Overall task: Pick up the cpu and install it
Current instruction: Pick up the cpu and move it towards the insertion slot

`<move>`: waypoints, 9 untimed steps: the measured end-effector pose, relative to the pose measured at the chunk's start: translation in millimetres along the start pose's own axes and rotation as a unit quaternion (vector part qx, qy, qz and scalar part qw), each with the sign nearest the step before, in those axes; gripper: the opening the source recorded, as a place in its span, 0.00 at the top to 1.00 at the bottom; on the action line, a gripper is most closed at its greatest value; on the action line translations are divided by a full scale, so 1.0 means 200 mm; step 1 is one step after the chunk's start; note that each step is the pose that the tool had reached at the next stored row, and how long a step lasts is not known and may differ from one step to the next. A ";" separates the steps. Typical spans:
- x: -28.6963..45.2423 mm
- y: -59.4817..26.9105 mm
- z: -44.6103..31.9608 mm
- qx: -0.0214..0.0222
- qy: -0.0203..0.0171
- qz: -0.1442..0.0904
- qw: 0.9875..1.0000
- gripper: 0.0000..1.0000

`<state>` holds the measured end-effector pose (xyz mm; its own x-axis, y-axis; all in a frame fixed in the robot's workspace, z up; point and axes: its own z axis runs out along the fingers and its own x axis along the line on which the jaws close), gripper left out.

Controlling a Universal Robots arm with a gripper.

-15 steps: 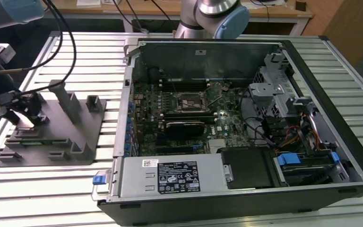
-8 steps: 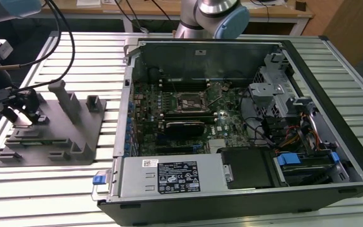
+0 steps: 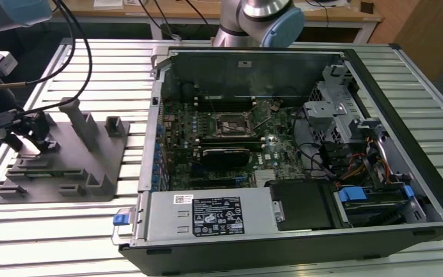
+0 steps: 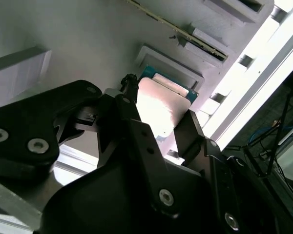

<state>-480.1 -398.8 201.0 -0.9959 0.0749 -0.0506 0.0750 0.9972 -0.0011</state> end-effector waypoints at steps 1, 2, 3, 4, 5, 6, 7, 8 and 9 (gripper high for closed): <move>0.001 0.000 0.006 0.000 0.000 0.000 1.000 0.46; 0.001 0.000 0.012 0.000 0.000 0.000 1.000 0.46; 0.002 0.000 0.018 0.000 0.000 0.000 1.000 0.46; 0.002 0.000 0.024 0.000 0.000 0.000 1.000 0.46; 0.003 0.000 0.030 0.000 0.000 -0.001 1.000 0.46; 0.003 0.000 0.035 0.000 0.000 -0.001 1.000 0.46; 0.003 0.000 0.040 0.000 0.000 -0.002 1.000 0.46; 0.003 0.000 0.044 0.000 0.000 -0.002 1.000 0.46; 0.003 0.000 0.047 0.000 0.000 -0.003 1.000 0.46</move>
<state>-480.3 -398.7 191.7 -0.9963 0.0696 -0.0506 0.0697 0.9976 -0.0011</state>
